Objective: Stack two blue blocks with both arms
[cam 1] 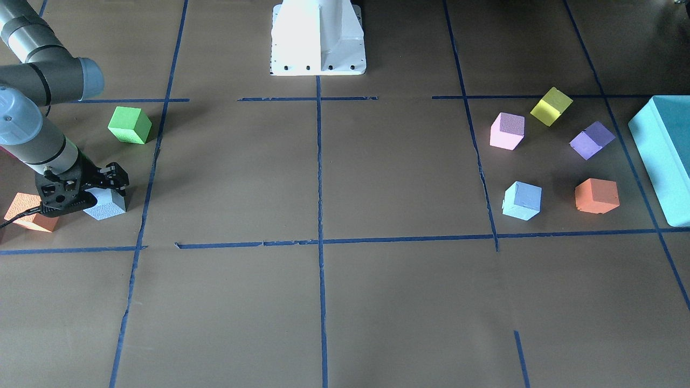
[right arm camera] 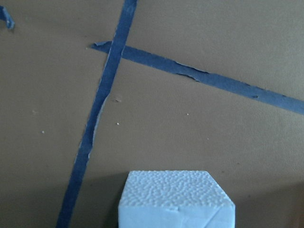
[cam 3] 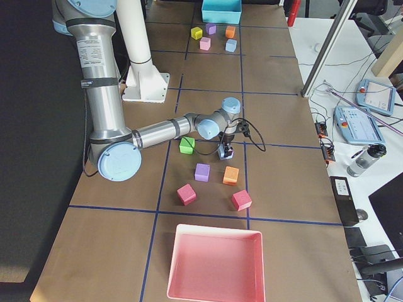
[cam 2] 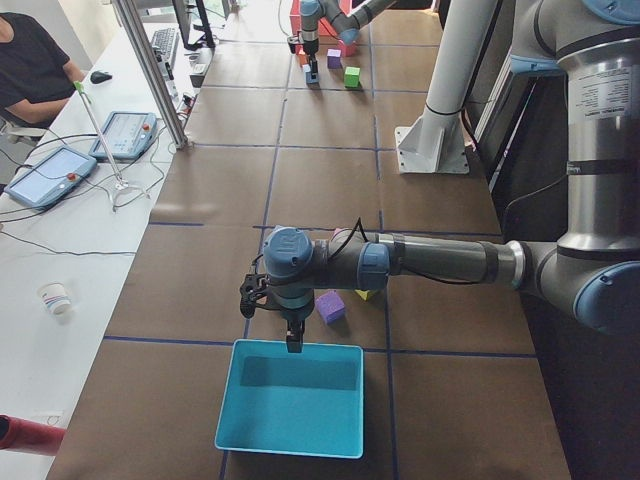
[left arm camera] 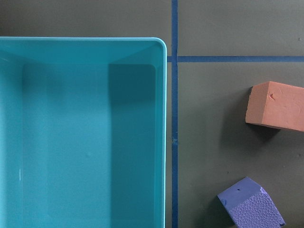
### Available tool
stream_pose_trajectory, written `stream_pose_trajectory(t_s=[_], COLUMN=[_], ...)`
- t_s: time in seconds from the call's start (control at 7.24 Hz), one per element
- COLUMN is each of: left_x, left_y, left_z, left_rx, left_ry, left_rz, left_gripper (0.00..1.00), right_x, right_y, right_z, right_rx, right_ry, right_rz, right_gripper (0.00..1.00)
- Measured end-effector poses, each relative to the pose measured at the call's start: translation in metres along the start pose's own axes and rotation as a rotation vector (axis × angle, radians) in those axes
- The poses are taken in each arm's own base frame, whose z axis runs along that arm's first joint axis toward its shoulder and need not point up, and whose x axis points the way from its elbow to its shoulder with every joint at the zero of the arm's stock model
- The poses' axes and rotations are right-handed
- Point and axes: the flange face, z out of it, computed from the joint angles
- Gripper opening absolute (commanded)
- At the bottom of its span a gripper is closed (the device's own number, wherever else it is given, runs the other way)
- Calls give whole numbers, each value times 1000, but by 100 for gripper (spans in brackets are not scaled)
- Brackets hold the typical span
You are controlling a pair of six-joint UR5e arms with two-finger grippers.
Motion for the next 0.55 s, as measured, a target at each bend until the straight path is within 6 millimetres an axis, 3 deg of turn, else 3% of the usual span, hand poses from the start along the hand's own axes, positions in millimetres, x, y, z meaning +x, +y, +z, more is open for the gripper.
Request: stream_pose_trajectory(t_s=[0.28,0.41,0.55], left_x=[0,0,0], left_y=[0,0,0], left_z=[0,0,0], left_rx=[0,0,1], left_ry=[0,0,0], left_rz=[-1,0,0], left_gripper=[100,100,100], right_x=[6,0,-18], right_y=[-5,-10,-20], right_z=[-29,-44,-57], right_rx=[25,34,35], right_ry=[-36,-53,-63], right_rz=[19,26,28], right_gripper=[2,2,2])
